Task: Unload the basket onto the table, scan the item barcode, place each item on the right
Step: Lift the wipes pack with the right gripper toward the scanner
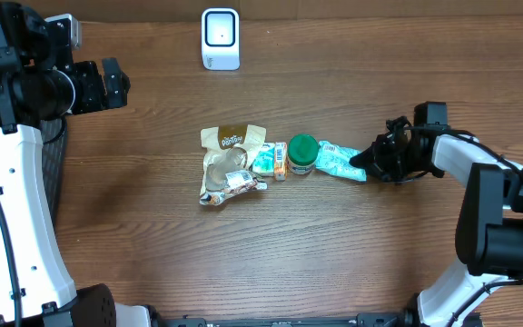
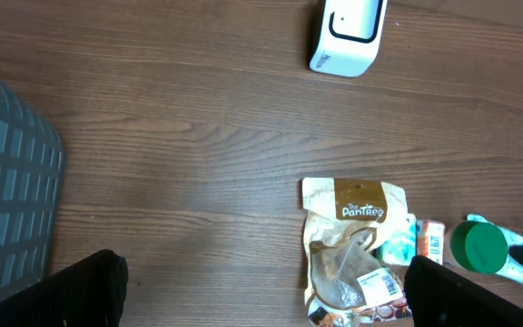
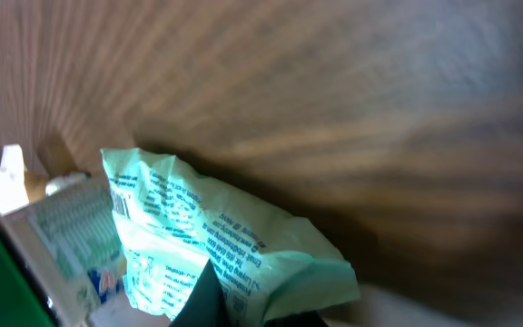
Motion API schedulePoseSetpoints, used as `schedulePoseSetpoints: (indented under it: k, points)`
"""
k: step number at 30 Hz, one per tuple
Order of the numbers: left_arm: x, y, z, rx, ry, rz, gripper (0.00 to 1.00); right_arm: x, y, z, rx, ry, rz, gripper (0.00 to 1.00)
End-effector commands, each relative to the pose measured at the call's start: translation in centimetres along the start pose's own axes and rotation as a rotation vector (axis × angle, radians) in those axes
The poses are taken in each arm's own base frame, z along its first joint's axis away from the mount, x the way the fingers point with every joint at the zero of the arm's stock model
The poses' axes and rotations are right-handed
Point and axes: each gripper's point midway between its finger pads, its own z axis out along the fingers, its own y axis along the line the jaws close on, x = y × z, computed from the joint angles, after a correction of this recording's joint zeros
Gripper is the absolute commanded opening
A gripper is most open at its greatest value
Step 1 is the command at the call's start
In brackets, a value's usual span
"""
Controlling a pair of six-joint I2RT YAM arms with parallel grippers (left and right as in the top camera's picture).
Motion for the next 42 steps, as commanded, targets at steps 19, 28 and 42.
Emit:
schedulePoseSetpoints:
  k: [19,28,42]
  points:
    - [-0.2,0.0,-0.2,0.007,-0.008,-0.015,0.99,5.9,20.0,-12.4,-0.144,-0.196,-0.598,0.04]
    - [-0.2,0.0,-0.2,0.007,-0.007,-0.015,1.0,7.6,21.1,-11.6,-0.182,-0.138,-0.562,0.04]
    - [-0.2,0.0,-0.2,0.007,-0.008,-0.014,1.0,8.2,20.9,-9.2,-0.047,-0.159,-0.603,0.04]
